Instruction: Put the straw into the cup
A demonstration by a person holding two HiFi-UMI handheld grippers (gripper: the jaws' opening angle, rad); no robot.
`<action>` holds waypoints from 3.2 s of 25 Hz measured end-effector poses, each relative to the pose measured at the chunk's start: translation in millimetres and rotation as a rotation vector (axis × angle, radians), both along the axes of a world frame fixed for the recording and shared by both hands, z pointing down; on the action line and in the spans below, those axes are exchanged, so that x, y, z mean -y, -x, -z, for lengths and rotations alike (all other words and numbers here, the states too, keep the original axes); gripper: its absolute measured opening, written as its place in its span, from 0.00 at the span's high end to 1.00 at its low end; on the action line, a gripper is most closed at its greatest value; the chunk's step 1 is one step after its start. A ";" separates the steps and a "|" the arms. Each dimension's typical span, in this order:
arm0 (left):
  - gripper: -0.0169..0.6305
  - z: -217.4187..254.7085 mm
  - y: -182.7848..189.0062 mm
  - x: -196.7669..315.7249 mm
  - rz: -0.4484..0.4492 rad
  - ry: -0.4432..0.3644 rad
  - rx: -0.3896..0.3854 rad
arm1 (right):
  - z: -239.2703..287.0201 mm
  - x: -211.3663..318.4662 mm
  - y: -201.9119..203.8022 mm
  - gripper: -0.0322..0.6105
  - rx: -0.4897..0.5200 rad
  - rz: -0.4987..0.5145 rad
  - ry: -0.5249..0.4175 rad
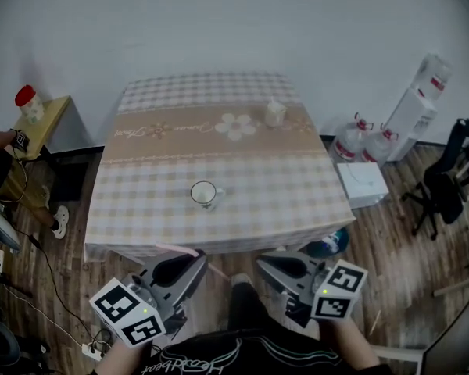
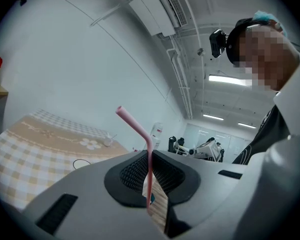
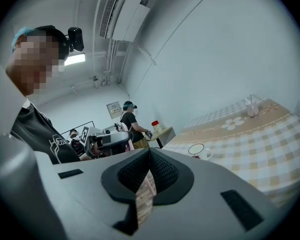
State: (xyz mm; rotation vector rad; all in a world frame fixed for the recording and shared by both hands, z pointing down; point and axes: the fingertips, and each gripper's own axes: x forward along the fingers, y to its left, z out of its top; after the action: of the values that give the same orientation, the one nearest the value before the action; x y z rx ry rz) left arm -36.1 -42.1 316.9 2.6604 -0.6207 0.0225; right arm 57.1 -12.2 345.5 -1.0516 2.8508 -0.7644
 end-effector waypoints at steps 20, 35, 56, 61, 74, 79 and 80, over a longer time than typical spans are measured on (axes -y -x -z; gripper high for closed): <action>0.94 -7.4 -3.0 146.1 0.197 0.017 0.014 | -12.6 161.8 -6.0 0.93 -0.009 0.185 0.050; 0.94 -22.0 -2.2 207.6 0.270 0.036 0.014 | -39.0 211.2 -17.8 0.93 -0.011 0.212 0.117; 0.94 -95.1 12.3 255.4 0.410 0.095 0.026 | -82.9 239.9 -20.7 0.93 -0.010 0.210 0.210; 0.94 -109.1 9.5 260.1 0.420 0.104 0.017 | -89.8 245.4 -24.9 0.93 -0.009 0.202 0.227; 0.94 -142.9 3.2 265.7 0.446 0.159 0.053 | -99.2 256.0 -28.9 0.93 0.003 0.204 0.244; 0.94 -148.2 0.4 266.3 0.442 0.172 0.059 | -101.0 258.3 -29.7 0.93 0.003 0.206 0.249; 0.94 -149.8 0.6 266.2 0.444 0.177 0.061 | -101.6 258.2 -29.3 0.93 0.001 0.209 0.250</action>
State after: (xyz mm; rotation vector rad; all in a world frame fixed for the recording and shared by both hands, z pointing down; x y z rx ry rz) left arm -36.6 -308.3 466.7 2.3081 -1.1578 0.0309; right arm 86.4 -270.4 447.0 -0.7756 2.9539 -1.1605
